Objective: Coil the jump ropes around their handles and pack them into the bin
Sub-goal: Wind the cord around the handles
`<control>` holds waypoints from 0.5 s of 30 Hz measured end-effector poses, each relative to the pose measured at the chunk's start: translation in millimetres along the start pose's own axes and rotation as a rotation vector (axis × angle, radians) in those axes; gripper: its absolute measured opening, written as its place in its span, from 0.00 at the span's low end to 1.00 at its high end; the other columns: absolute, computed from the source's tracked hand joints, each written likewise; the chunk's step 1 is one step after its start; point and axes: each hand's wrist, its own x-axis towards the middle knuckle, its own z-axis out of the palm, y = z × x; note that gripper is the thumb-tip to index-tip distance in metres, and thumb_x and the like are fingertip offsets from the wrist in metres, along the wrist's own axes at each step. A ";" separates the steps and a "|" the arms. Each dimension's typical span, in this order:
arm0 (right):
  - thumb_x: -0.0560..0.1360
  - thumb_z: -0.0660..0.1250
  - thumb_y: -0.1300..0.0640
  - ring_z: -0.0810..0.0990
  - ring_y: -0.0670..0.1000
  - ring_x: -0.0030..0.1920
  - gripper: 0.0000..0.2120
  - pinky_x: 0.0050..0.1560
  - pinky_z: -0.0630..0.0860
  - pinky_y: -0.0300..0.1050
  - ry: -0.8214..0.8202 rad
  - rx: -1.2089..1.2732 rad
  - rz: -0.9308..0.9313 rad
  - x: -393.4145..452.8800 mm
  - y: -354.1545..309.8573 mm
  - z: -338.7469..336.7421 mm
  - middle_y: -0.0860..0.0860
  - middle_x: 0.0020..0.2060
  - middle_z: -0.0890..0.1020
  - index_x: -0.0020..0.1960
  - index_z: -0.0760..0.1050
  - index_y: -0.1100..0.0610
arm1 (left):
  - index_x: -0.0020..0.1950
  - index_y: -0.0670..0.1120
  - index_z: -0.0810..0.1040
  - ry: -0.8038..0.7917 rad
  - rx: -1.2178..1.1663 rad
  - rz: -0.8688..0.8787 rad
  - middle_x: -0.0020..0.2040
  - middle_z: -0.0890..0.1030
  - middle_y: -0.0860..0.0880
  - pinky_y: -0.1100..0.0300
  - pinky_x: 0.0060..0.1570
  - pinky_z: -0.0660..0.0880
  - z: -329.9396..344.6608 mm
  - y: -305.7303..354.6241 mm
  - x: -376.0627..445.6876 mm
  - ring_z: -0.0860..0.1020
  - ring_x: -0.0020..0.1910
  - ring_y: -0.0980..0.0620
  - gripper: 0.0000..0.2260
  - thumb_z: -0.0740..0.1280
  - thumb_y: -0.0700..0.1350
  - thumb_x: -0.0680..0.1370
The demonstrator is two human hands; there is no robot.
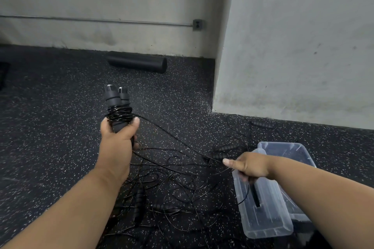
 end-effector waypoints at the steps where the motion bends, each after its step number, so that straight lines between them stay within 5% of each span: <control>1: 0.68 0.58 0.17 0.80 0.51 0.33 0.40 0.52 0.83 0.51 0.044 0.063 -0.014 1.0 2.9 -0.9 0.53 0.31 0.81 0.36 0.75 0.55 | 0.62 0.57 0.73 0.035 0.004 0.002 0.49 0.78 0.52 0.55 0.40 0.74 -3.2 -0.2 3.0 0.74 0.43 0.52 0.15 0.72 0.42 0.81; 4: 0.70 0.67 0.28 0.77 0.48 0.32 0.30 0.41 0.79 0.43 0.149 0.444 -0.065 5.4 4.4 -5.1 0.54 0.34 0.80 0.42 0.75 0.57 | 0.65 0.56 0.72 0.086 0.042 -0.001 0.51 0.78 0.52 0.52 0.42 0.75 -7.9 -2.5 8.7 0.75 0.46 0.51 0.17 0.73 0.43 0.80; 8: 0.72 0.74 0.44 0.71 0.45 0.32 0.16 0.46 0.78 0.44 0.153 0.919 -0.146 5.2 -10.3 -14.0 0.49 0.34 0.69 0.44 0.70 0.52 | 0.67 0.59 0.66 0.115 0.226 0.032 0.52 0.80 0.54 0.51 0.53 0.71 -6.0 -4.6 4.5 0.76 0.48 0.54 0.21 0.73 0.46 0.81; 9: 0.73 0.76 0.46 0.69 0.45 0.31 0.20 0.47 0.76 0.44 0.129 0.970 -0.175 1.6 -13.4 -17.6 0.48 0.32 0.67 0.55 0.75 0.58 | 0.66 0.60 0.64 0.117 0.275 0.035 0.52 0.80 0.55 0.52 0.53 0.70 -5.5 -4.9 2.7 0.76 0.48 0.56 0.22 0.73 0.47 0.81; 10: 0.70 0.80 0.45 0.67 0.45 0.30 0.36 0.45 0.75 0.44 0.108 1.018 -0.204 3.8 -11.5 -21.1 0.48 0.30 0.66 0.51 0.50 0.48 | 0.65 0.61 0.63 0.114 0.313 0.034 0.52 0.80 0.55 0.52 0.53 0.69 -4.0 -5.6 1.4 0.76 0.48 0.57 0.23 0.73 0.47 0.81; 11: 0.65 0.84 0.42 0.65 0.46 0.29 0.30 0.43 0.74 0.43 0.095 1.006 -0.255 0.6 -14.1 -24.8 0.48 0.29 0.64 0.41 0.61 0.47 | 0.65 0.61 0.62 0.116 0.340 0.027 0.51 0.79 0.55 0.52 0.53 0.68 -4.6 -6.6 1.1 0.76 0.47 0.57 0.23 0.74 0.47 0.81; 13: 0.60 0.87 0.43 0.64 0.46 0.27 0.27 0.39 0.73 0.41 0.077 0.978 -0.366 -2.0 -14.4 -33.2 0.48 0.28 0.64 0.38 0.69 0.48 | 0.65 0.61 0.63 0.121 0.364 0.000 0.50 0.79 0.55 0.53 0.52 0.68 -4.6 -9.6 2.2 0.76 0.48 0.53 0.23 0.74 0.47 0.80; 15: 0.68 0.84 0.52 0.66 0.45 0.29 0.18 0.38 0.73 0.40 0.061 0.898 -0.437 -9.9 -20.7 -39.9 0.48 0.29 0.67 0.38 0.73 0.50 | 0.66 0.60 0.64 0.131 0.377 -0.019 0.50 0.79 0.54 0.54 0.49 0.69 -5.2 -12.8 4.2 0.77 0.47 0.53 0.23 0.74 0.46 0.80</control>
